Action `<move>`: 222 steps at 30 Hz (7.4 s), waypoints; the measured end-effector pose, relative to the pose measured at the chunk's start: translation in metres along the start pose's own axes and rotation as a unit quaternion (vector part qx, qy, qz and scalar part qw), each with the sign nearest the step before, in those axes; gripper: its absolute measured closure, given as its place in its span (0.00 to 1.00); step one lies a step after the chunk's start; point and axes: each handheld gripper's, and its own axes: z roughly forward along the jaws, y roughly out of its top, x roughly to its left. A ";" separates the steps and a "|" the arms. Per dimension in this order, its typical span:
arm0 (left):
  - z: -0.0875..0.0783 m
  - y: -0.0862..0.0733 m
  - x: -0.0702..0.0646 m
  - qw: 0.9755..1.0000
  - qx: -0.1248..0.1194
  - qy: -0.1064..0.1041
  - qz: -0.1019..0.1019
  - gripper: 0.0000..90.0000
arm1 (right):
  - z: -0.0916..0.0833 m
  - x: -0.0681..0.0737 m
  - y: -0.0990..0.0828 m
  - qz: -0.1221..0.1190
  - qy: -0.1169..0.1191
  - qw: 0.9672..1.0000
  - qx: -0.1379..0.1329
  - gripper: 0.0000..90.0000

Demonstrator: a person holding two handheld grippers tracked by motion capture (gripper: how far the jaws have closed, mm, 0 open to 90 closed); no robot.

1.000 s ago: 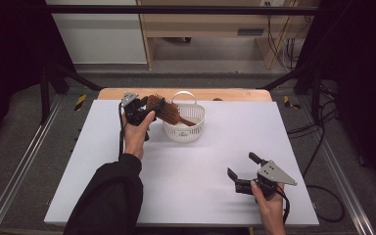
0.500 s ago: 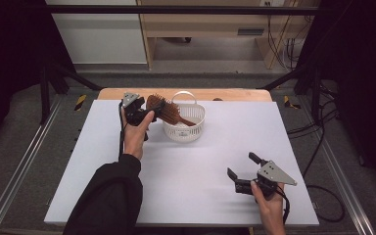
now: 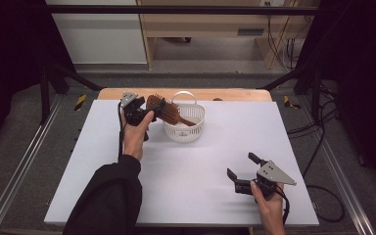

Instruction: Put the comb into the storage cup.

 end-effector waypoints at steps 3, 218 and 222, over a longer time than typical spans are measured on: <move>-0.002 0.001 -0.001 1.000 -0.002 0.000 0.003 0.06 | 0.000 0.000 0.000 0.000 0.001 1.000 0.000 0.04; -0.211 -0.043 0.051 0.988 0.007 0.001 0.152 0.01 | 0.005 0.006 -0.002 -0.010 0.011 1.000 0.020 0.03; -0.214 -0.049 0.053 0.988 0.009 0.001 0.154 0.01 | 0.004 0.006 -0.002 -0.011 0.011 1.000 0.020 0.03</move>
